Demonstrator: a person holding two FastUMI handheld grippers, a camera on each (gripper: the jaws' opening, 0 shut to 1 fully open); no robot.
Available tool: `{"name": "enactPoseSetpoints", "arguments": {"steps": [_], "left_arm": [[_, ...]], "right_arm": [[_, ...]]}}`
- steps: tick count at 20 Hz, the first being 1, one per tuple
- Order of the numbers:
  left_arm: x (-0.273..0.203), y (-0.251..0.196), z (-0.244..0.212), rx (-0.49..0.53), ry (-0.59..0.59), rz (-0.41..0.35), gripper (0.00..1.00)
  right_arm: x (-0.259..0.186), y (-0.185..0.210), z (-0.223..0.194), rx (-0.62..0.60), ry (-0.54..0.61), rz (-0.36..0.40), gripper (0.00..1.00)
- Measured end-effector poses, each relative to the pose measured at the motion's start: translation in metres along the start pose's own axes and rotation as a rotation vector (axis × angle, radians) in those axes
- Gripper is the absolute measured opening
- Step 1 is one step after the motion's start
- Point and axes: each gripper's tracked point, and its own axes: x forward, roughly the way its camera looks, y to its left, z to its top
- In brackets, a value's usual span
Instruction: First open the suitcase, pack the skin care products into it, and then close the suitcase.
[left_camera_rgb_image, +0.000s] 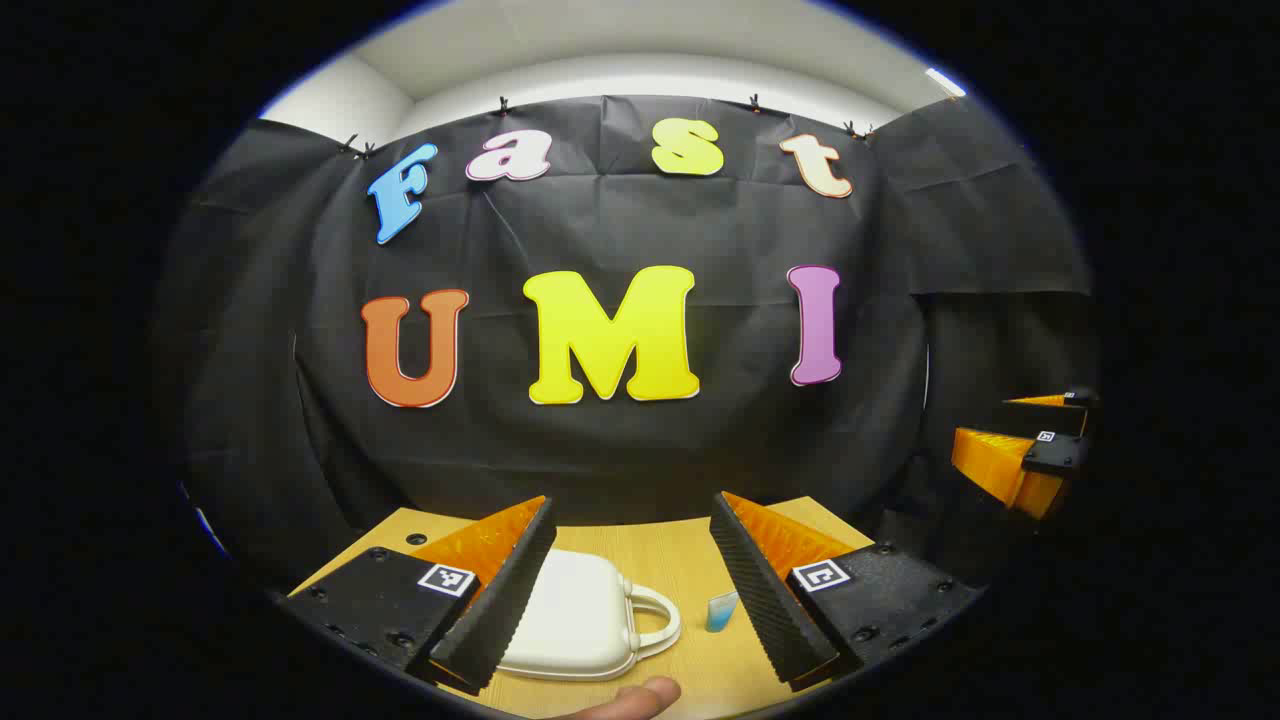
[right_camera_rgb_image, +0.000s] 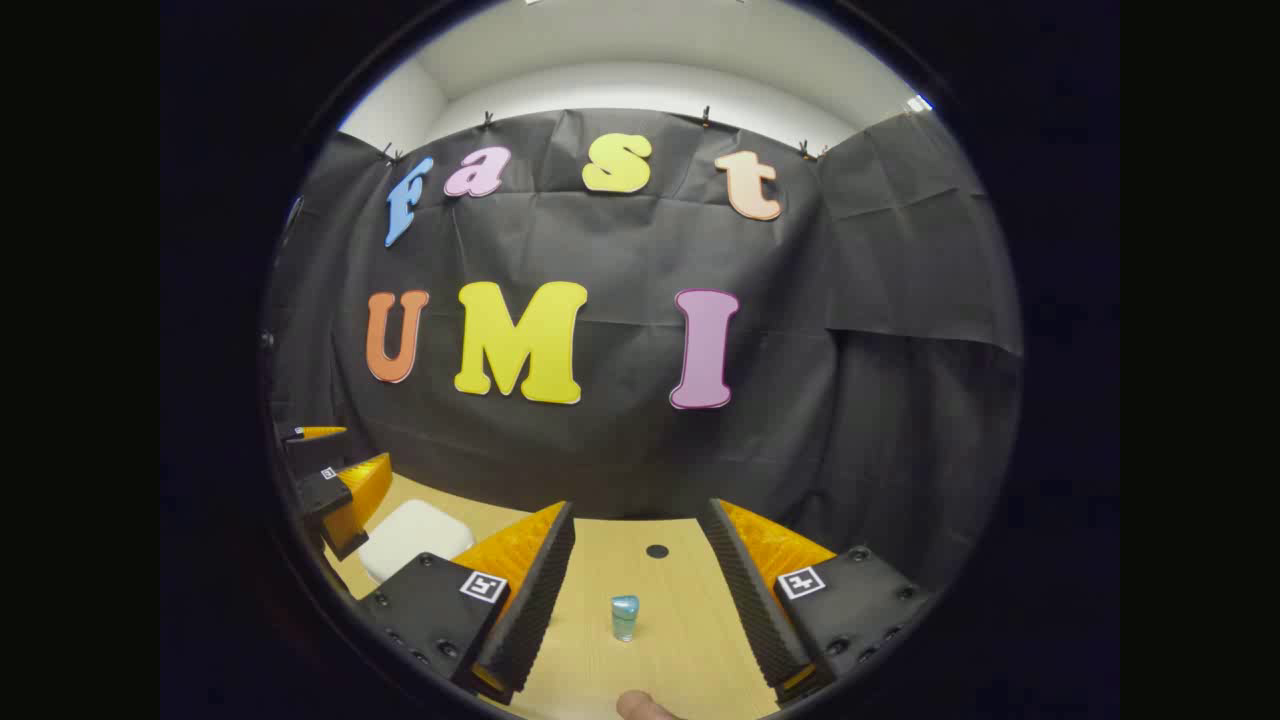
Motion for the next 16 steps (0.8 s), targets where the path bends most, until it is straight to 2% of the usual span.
{"name": "enactPoseSetpoints", "arguments": {"steps": [16], "left_arm": [[0.008,-0.012,0.000,-0.055,0.019,0.035,0.99]], "right_arm": [[0.023,0.025,-0.008,-0.038,0.006,0.127,0.80]]}}
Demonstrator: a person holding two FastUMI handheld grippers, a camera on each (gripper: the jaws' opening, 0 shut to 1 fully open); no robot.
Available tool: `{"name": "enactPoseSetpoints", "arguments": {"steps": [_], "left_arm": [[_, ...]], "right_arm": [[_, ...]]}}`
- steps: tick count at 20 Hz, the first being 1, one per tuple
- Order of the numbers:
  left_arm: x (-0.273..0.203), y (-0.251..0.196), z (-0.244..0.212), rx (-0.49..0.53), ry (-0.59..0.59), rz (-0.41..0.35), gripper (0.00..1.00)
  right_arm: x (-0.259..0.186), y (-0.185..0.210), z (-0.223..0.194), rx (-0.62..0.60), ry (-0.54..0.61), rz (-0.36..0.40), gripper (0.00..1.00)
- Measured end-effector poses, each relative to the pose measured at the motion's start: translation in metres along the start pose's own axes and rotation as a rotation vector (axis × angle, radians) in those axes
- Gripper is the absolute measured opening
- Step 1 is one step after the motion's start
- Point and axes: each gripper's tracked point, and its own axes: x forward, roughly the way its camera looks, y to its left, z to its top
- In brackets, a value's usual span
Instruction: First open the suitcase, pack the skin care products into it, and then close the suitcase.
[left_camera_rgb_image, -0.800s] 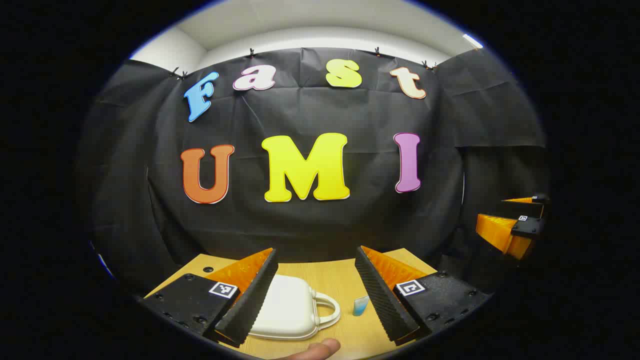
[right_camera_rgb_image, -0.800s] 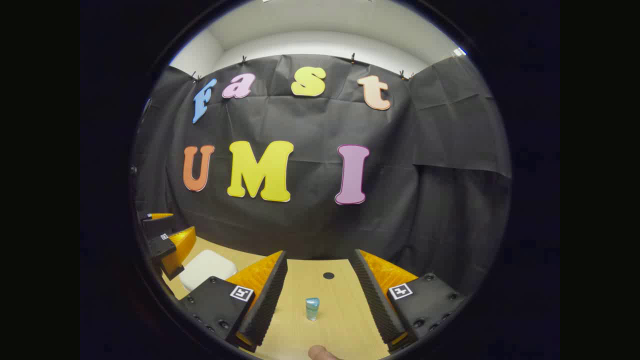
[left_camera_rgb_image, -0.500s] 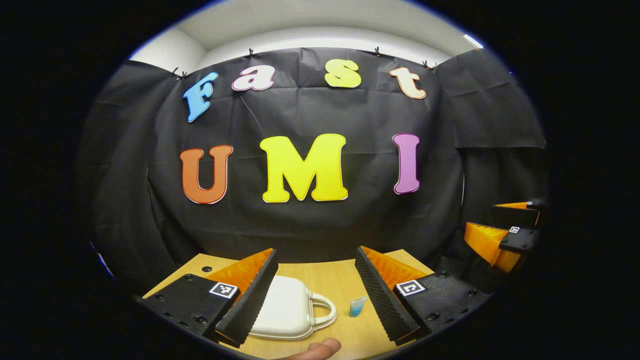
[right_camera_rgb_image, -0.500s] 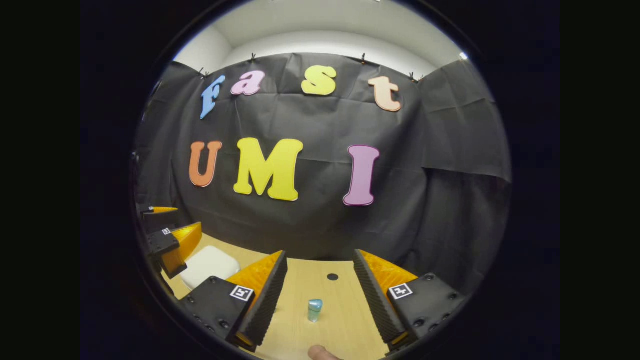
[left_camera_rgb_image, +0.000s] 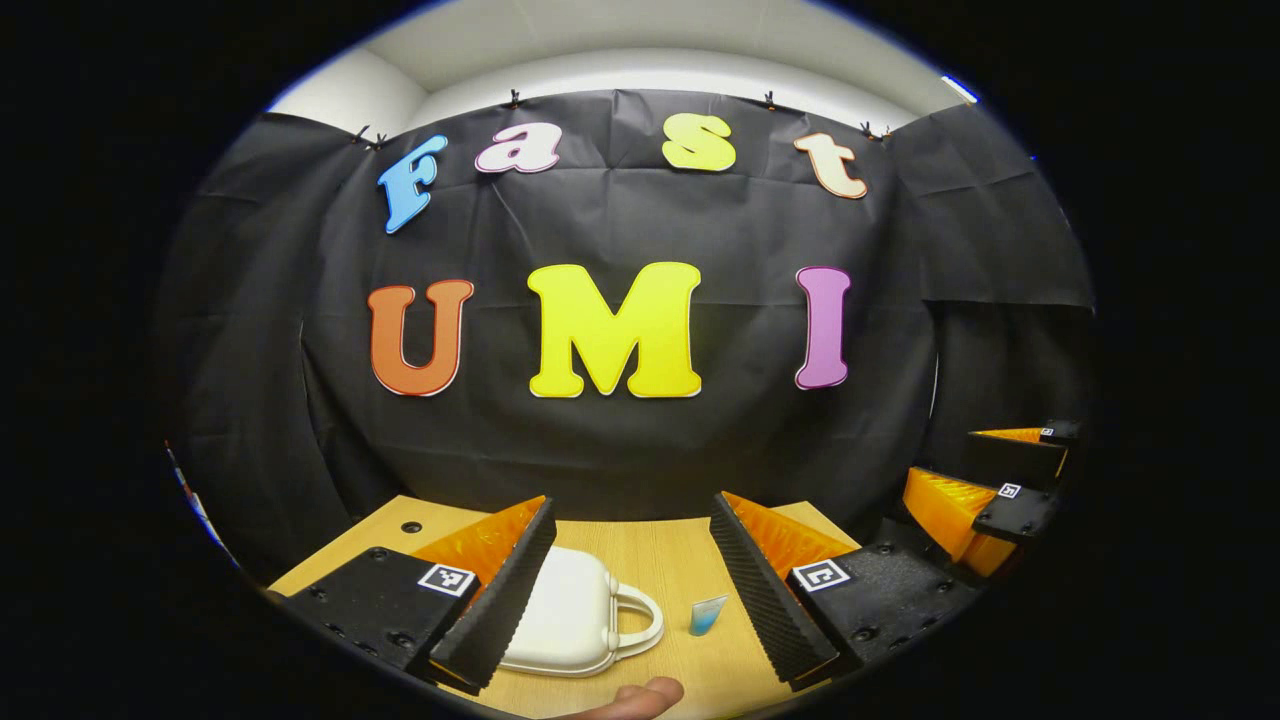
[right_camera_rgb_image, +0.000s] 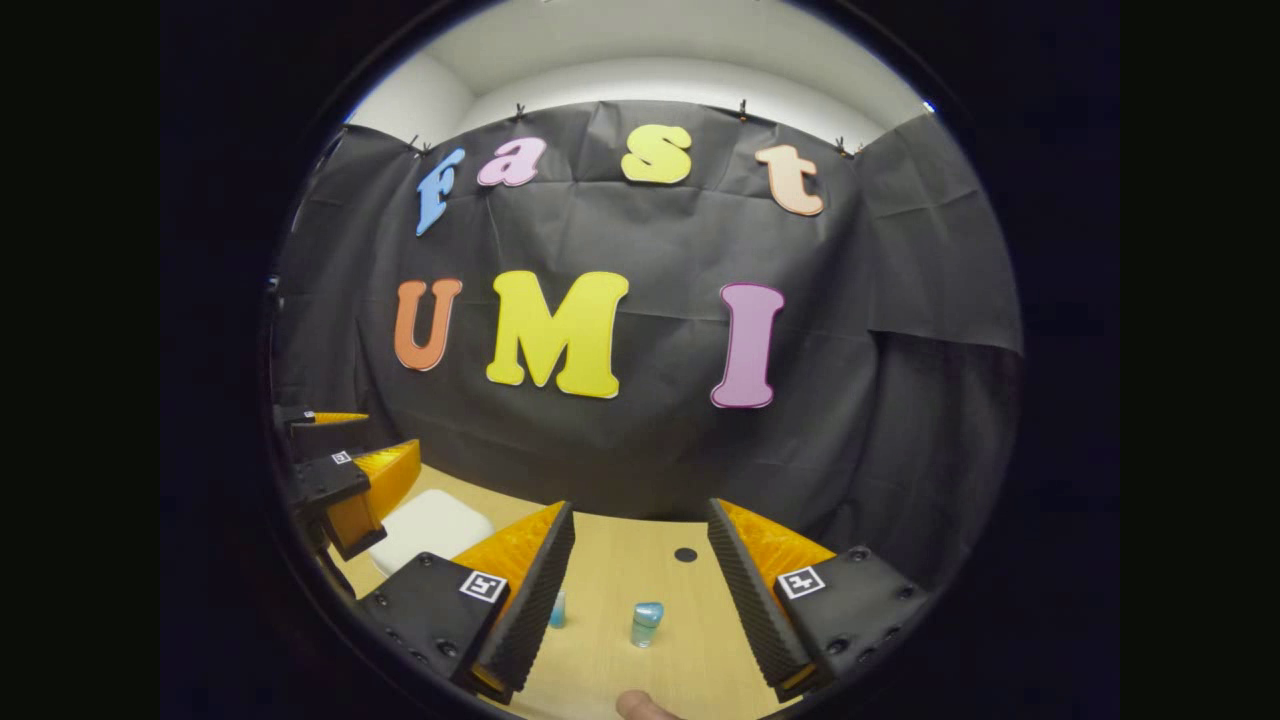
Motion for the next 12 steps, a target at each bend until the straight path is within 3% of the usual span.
{"name": "enactPoseSetpoints", "arguments": {"steps": [5,12], "left_arm": [[0.009,0.010,-0.017,-0.003,0.026,0.023,0.99],[0.036,0.027,-0.107,0.202,0.126,0.022,0.99]], "right_arm": [[0.005,-0.004,-0.009,-0.009,0.018,0.006,0.80],[0.003,-0.035,-0.047,-0.020,0.089,-0.043,0.80]]}}
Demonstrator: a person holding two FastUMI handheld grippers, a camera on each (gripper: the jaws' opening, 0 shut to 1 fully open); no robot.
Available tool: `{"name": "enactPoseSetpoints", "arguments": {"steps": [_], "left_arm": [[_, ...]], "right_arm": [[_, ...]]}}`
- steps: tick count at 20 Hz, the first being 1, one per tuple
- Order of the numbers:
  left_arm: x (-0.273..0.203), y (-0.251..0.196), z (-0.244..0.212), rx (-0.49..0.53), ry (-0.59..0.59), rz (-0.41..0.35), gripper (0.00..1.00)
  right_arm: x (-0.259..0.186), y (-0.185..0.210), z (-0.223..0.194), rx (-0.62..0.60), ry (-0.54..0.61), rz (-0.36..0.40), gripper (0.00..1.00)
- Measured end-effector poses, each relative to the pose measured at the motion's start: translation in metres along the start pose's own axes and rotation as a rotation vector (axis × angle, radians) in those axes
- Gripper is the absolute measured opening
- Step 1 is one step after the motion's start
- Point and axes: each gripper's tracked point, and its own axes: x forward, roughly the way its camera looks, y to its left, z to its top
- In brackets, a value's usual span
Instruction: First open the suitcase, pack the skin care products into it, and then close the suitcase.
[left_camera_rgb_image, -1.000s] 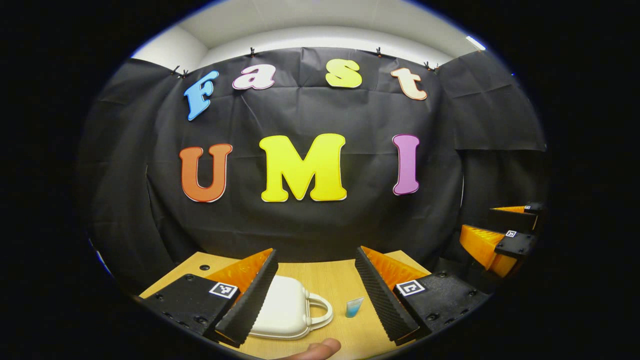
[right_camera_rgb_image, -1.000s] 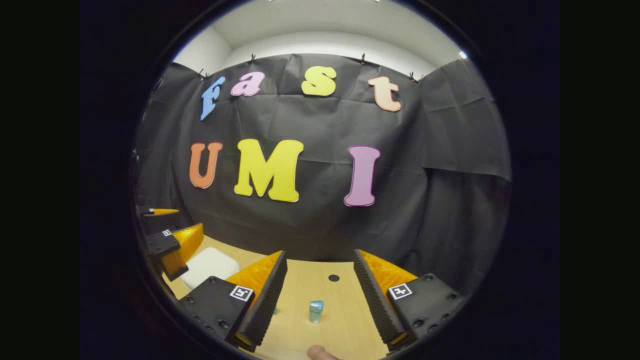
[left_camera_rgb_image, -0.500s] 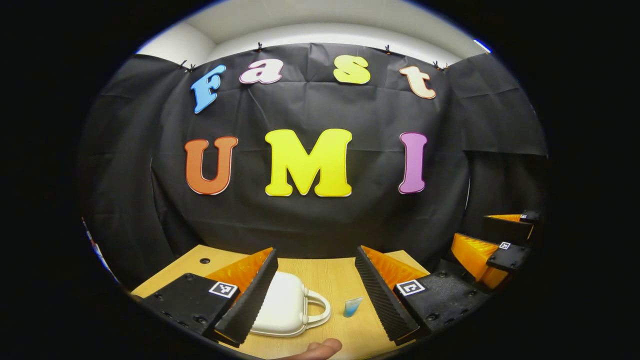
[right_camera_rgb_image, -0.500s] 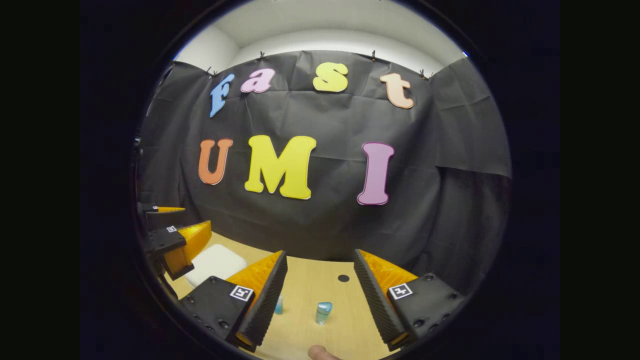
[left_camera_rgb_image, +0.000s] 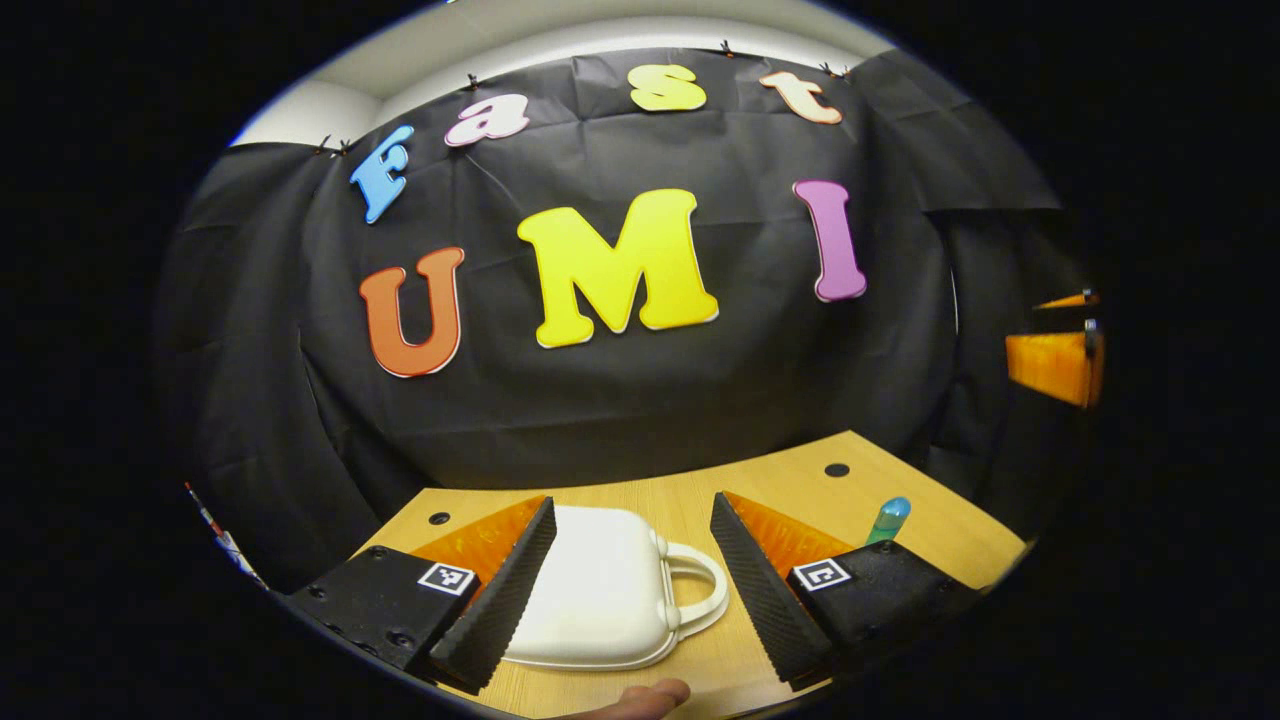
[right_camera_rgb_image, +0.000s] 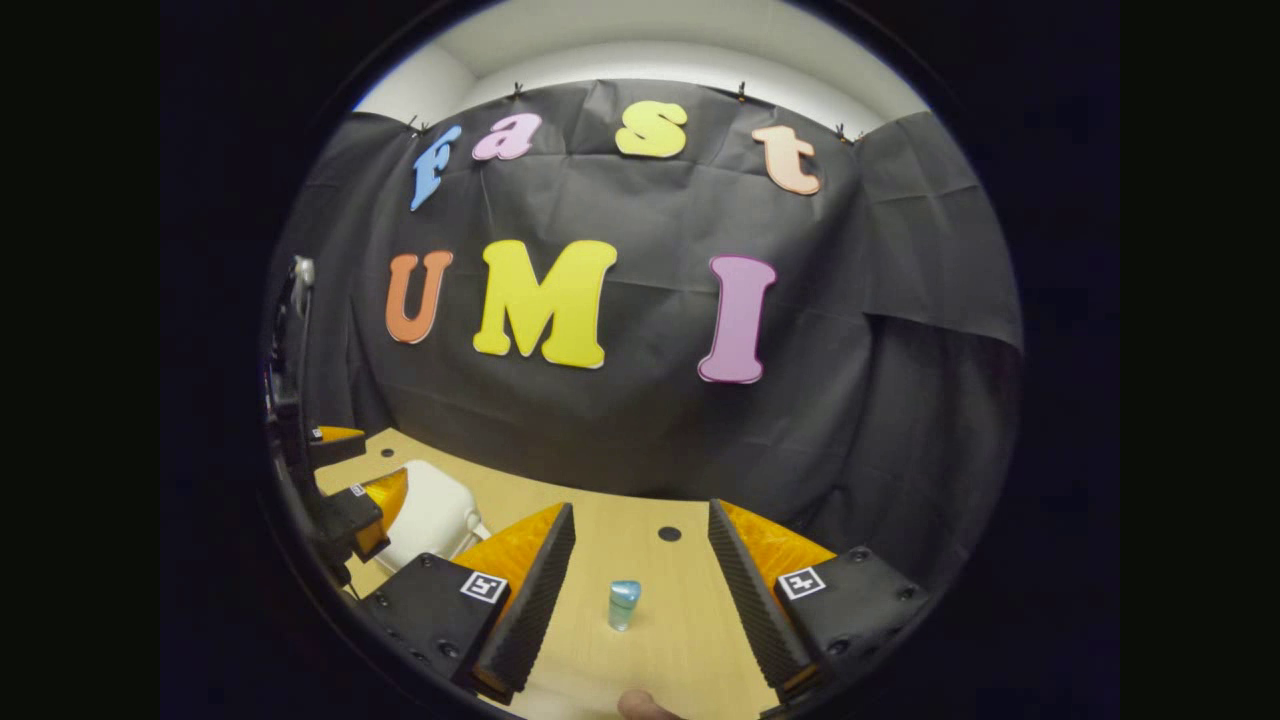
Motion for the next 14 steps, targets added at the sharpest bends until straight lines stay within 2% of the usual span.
{"name": "enactPoseSetpoints", "arguments": {"steps": [2,5,10,14], "left_arm": [[0.010,-0.010,-0.023,0.068,0.024,-0.018,0.99],[0.022,-0.021,-0.050,0.234,0.046,-0.025,0.99],[0.049,-0.037,-0.086,0.485,0.067,-0.039,0.98],[0.062,-0.050,-0.120,0.687,0.149,-0.035,0.97]], "right_arm": [[-0.001,-0.005,-0.018,-0.023,0.028,-0.011,0.80],[-0.006,-0.015,-0.044,-0.021,0.078,-0.029,0.80],[-0.011,-0.047,-0.057,-0.003,0.101,-0.089,0.79],[-0.014,-0.078,-0.071,0.054,0.125,-0.135,0.78]]}}
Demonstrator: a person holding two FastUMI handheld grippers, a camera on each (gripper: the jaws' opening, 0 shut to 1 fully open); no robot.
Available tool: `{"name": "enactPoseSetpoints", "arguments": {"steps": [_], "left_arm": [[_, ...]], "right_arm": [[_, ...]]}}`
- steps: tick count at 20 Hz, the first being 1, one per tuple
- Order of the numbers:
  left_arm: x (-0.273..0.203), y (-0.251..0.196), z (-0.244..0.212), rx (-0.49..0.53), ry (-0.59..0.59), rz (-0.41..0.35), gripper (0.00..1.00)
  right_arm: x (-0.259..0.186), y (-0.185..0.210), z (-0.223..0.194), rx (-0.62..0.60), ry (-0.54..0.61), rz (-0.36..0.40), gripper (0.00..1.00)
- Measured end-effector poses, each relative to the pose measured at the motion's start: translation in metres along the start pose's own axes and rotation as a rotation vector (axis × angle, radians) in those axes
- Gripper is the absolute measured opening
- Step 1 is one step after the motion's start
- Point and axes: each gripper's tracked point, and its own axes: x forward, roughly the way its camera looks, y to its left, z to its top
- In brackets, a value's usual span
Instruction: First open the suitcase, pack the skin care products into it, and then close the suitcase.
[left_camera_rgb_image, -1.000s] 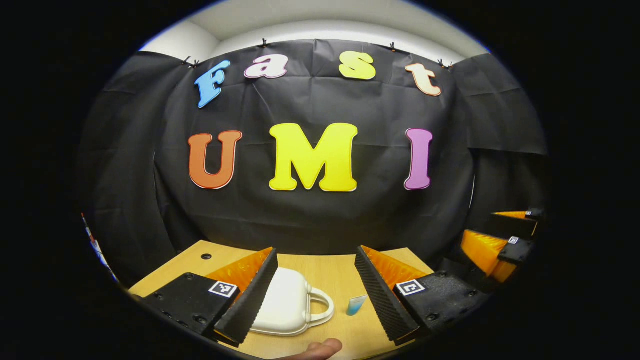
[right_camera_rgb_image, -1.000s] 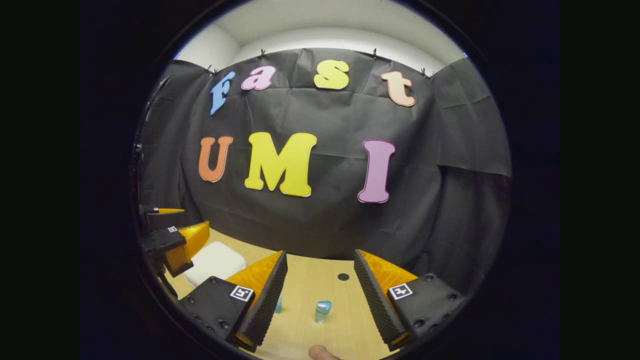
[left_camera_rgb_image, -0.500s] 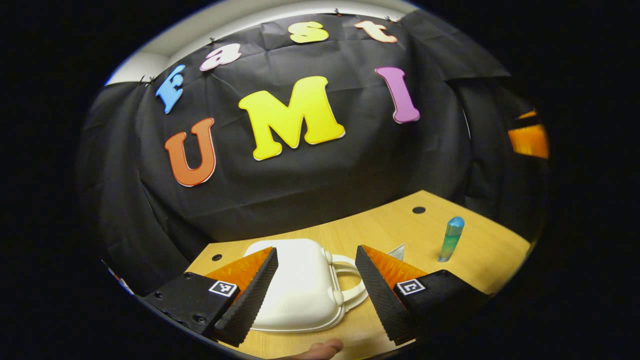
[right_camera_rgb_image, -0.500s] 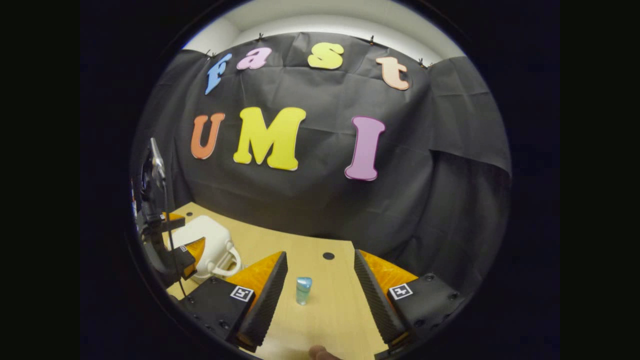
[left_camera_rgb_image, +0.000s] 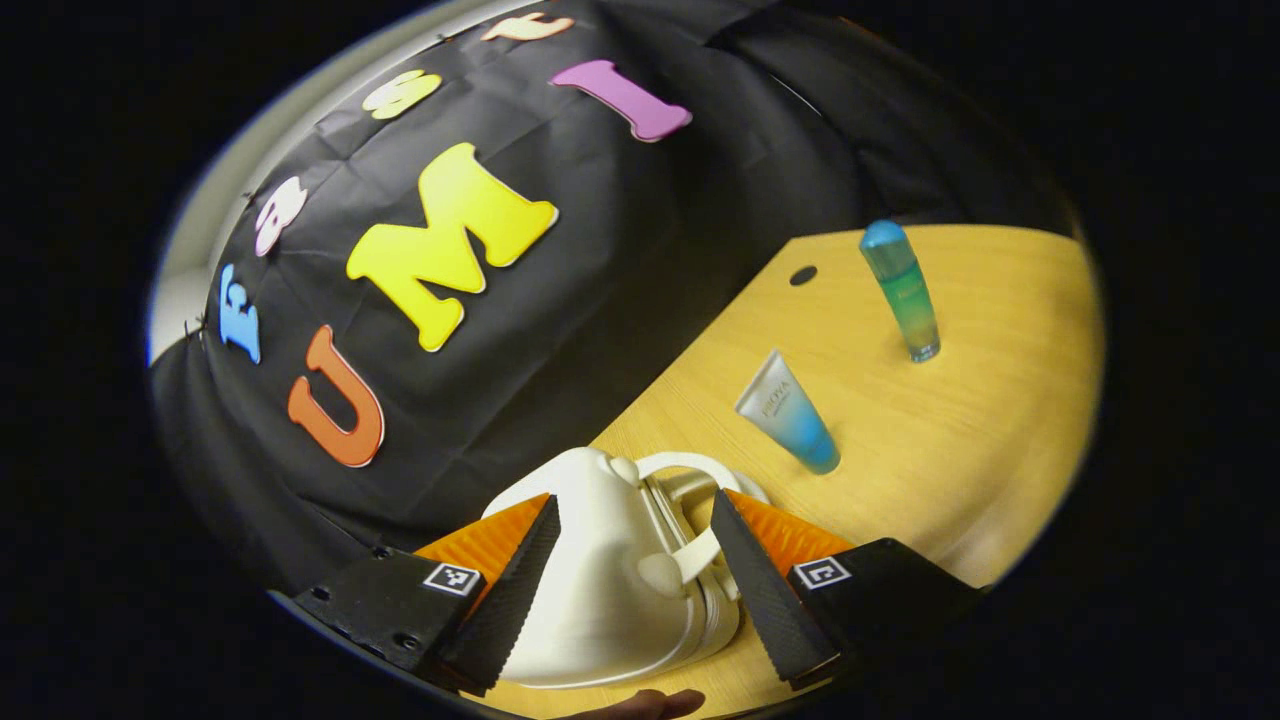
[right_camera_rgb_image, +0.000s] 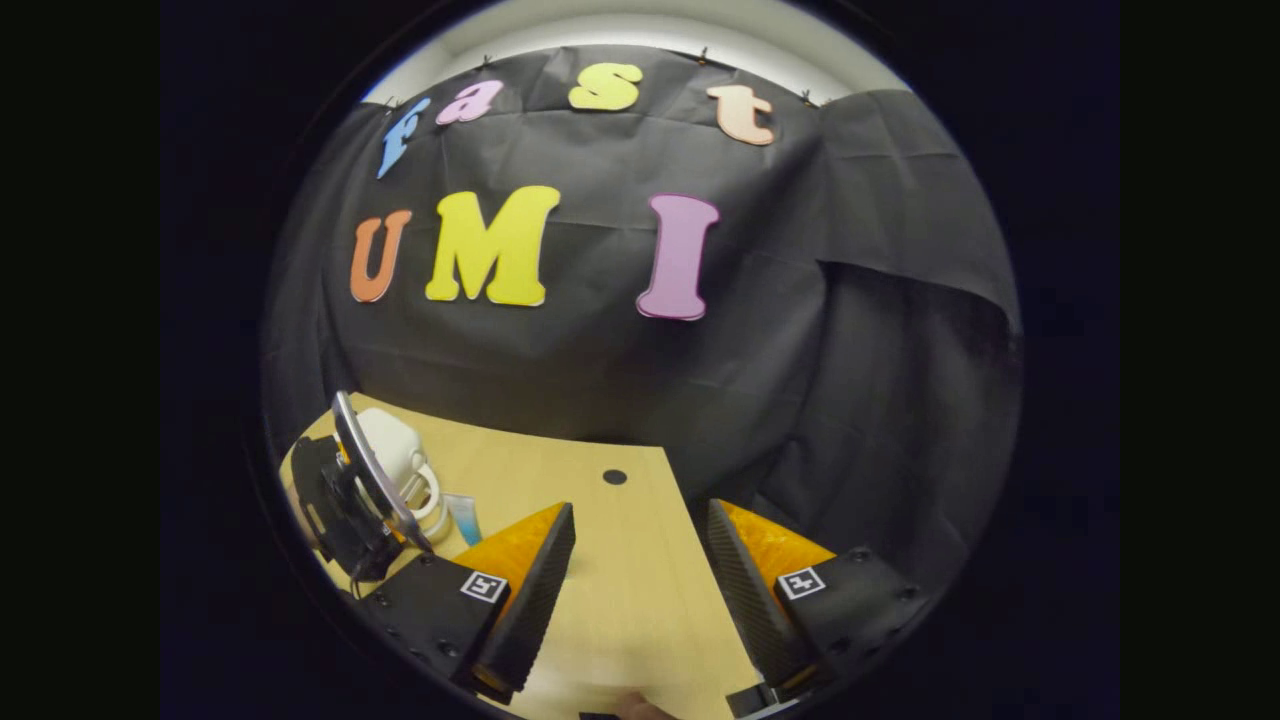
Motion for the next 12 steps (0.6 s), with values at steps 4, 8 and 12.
{"name": "enactPoseSetpoints", "arguments": {"steps": [4,8,12], "left_arm": [[0.013,-0.019,-0.015,0.162,0.058,-0.008,0.97],[0.019,-0.029,-0.023,0.256,0.106,0.026,0.92],[0.027,-0.027,-0.021,0.351,0.120,0.033,0.74]], "right_arm": [[0.003,-0.015,-0.016,0.037,0.044,-0.011,0.80],[0.004,-0.027,-0.024,0.037,0.045,-0.018,0.80],[0.004,-0.037,-0.036,0.033,0.069,-0.017,0.80]]}}
